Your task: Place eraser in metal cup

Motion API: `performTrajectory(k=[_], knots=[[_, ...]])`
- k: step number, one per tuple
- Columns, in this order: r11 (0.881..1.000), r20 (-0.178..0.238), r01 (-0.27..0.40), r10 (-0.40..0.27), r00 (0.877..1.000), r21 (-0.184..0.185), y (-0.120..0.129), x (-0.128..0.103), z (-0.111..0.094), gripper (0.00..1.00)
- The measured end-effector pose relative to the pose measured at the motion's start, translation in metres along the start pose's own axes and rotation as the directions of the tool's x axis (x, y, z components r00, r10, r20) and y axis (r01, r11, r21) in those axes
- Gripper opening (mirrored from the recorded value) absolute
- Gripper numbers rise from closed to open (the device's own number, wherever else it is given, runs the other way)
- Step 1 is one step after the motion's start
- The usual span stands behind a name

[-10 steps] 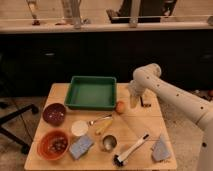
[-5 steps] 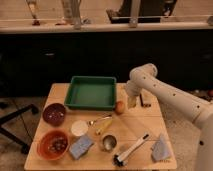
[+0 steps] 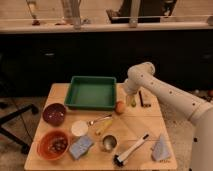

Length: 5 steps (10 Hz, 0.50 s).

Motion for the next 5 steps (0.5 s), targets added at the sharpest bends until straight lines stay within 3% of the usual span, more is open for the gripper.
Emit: performTrajectory(k=[2, 5], knots=[[1.000, 0.004, 0.010, -0.010, 1.000, -0.003, 0.005, 0.015, -0.008, 0.80], [0.997, 0.015, 0.062, -0.062, 0.998, -0.046, 0.010, 0.031, -0.013, 0.80]])
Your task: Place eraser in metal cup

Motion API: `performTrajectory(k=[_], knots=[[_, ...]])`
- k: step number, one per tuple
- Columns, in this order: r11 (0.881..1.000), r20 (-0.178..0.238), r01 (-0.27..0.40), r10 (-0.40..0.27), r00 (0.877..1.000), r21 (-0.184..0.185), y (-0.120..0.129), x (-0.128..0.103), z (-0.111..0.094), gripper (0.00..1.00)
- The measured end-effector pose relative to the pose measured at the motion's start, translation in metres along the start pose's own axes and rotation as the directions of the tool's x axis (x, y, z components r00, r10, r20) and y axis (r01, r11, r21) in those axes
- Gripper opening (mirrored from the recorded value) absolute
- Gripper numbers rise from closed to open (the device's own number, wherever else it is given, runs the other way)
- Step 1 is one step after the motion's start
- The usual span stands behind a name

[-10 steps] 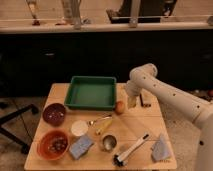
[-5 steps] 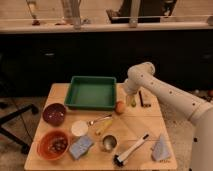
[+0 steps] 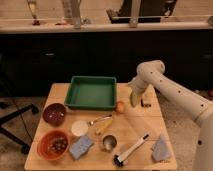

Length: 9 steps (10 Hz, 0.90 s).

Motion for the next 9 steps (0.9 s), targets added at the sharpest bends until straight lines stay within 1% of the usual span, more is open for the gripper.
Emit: performTrajectory(k=[1, 2, 5, 7, 9], knots=[[1.000, 0.000, 0.015, -0.015, 1.000, -0.013, 0.001, 0.004, -0.001, 0.80], [0.999, -0.001, 0.039, -0.039, 0.999, -0.035, 0.003, 0.010, -0.002, 0.80], [0.992, -0.008, 0.092, -0.093, 0.996, -0.088, 0.008, 0.029, -0.006, 0.80], [0.984, -0.010, 0.133, -0.135, 0.991, -0.123, 0.009, 0.038, -0.012, 0.80], [0.967, -0.004, 0.189, -0.192, 0.981, -0.170, 0.008, 0.047, -0.017, 0.80]])
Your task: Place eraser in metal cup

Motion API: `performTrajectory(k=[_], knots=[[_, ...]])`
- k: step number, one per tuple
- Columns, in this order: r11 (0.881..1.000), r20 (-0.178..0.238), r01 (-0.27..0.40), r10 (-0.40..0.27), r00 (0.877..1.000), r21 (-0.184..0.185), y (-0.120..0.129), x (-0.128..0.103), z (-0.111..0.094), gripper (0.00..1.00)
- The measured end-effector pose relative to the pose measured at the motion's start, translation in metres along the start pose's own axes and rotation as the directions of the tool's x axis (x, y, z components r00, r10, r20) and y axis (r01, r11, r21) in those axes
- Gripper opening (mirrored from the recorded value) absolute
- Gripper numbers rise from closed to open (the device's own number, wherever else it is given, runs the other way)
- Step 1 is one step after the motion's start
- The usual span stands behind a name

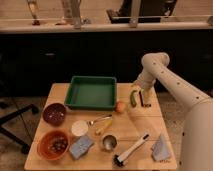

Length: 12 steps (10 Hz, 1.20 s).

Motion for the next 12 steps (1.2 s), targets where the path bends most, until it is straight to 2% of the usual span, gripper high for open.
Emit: performTrajectory(k=[3, 5, 6, 8, 9, 10, 12], knots=[[0.994, 0.009, 0.096, -0.096, 0.995, -0.050, 0.004, 0.016, -0.007, 0.80], [0.987, 0.016, 0.155, -0.154, 0.988, -0.032, 0.011, 0.028, -0.012, 0.80], [0.980, 0.019, 0.200, -0.200, 0.980, 0.000, 0.017, 0.036, -0.014, 0.80], [0.970, 0.018, 0.240, -0.241, 0.970, 0.044, 0.024, 0.042, -0.014, 0.80], [0.962, 0.015, 0.262, -0.264, 0.964, 0.079, 0.030, 0.045, -0.014, 0.80], [0.956, 0.010, 0.274, -0.277, 0.961, 0.101, 0.035, 0.049, -0.014, 0.80], [0.943, -0.001, 0.311, -0.313, 0.950, 0.118, 0.034, 0.051, -0.008, 0.80]])
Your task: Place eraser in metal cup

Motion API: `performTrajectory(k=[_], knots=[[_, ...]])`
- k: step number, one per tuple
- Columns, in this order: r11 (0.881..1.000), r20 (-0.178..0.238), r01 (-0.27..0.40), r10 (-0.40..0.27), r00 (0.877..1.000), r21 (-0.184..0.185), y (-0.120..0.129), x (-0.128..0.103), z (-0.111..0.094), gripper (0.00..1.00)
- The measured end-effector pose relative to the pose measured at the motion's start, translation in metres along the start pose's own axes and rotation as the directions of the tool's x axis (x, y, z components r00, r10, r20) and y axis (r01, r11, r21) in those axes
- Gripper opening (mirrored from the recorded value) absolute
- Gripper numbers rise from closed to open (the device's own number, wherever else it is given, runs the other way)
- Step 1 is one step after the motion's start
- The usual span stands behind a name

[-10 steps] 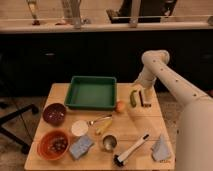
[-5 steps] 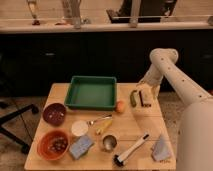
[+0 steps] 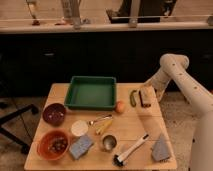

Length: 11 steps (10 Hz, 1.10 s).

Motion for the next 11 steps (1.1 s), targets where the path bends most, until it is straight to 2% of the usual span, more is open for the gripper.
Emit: performTrajectory(k=[4, 7, 11], knots=[[0.997, -0.007, 0.065, -0.065, 0.998, 0.041, -0.017, 0.016, 0.013, 0.80], [0.994, 0.004, 0.082, -0.082, 0.997, 0.066, -0.026, 0.026, 0.023, 0.80], [0.994, 0.042, 0.049, -0.053, 0.998, 0.093, -0.010, 0.041, 0.038, 0.80]])
